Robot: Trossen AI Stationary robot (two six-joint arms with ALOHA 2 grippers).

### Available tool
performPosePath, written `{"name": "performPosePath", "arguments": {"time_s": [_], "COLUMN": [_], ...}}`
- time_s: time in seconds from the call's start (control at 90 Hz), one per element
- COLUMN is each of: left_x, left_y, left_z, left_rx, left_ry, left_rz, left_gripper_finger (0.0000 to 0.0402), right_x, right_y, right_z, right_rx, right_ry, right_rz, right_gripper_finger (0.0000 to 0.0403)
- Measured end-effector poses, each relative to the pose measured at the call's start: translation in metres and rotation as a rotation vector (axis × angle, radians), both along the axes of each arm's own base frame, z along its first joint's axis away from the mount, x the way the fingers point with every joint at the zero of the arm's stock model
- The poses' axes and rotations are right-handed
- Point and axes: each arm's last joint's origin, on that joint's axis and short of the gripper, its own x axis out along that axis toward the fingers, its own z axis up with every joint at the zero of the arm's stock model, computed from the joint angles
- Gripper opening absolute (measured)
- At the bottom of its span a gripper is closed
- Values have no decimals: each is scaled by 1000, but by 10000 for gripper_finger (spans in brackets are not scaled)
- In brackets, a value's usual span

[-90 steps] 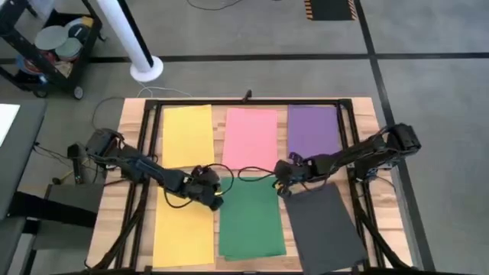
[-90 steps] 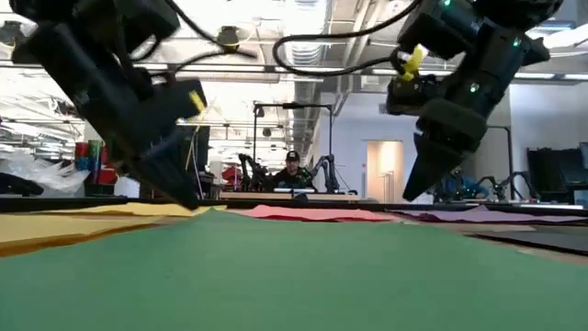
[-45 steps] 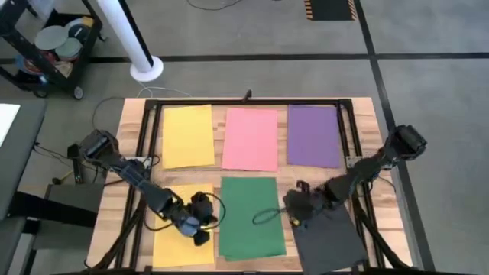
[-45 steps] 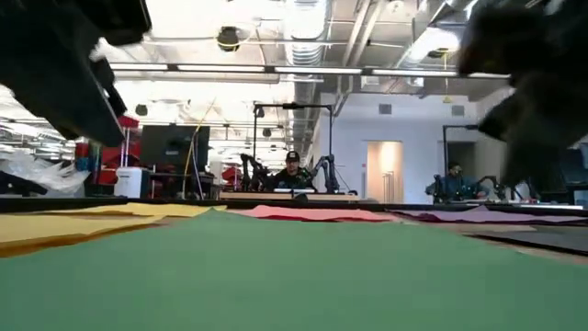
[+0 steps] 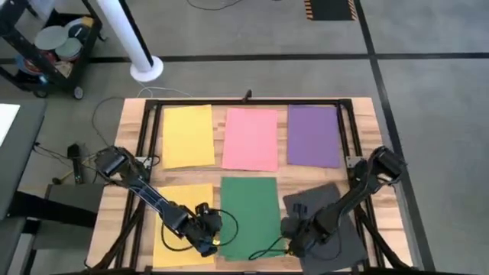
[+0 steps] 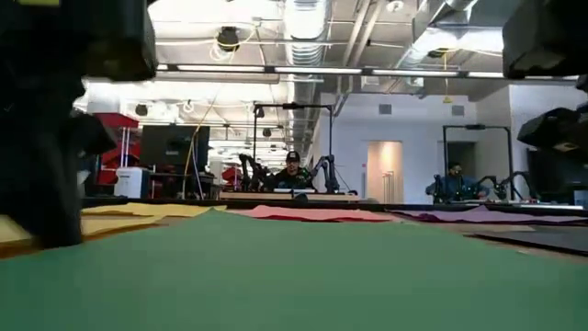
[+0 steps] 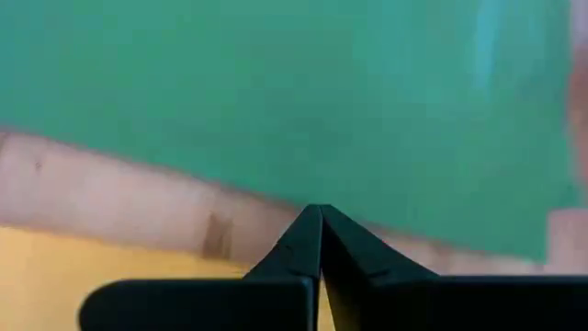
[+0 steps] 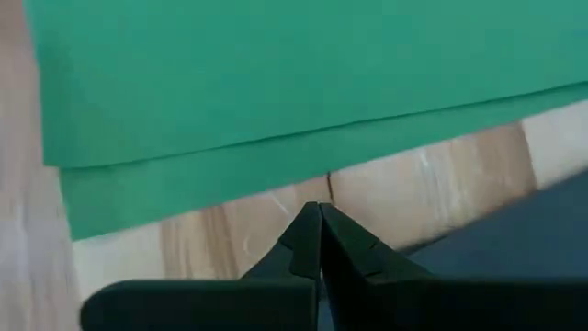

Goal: Organize paper
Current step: Stack top the green paper on top of the green paper

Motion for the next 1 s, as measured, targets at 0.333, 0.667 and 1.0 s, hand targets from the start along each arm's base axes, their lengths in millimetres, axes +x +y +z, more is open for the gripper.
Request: {"name": "performPosePath", "arguments": {"time_s": [0.333,0.667,1.0], "left_x": [-4,1,3], "left_y": [-13,-19,-21], "left_z": [13,7,0], "left_rx": [7,-38,-36], "left_ry": [36,11,15], "left_rz": [-4,-4,-2], "left_gripper_finger": [0,0,0], "right_x": [3,5,4], "right_y": [3,13,16], "right_z": [3,3,4], "right_rx": [10,105,135], "right_ry": [30,7,14], "right_rz": [7,32,35], "right_gripper_finger": [0,0,0]}}
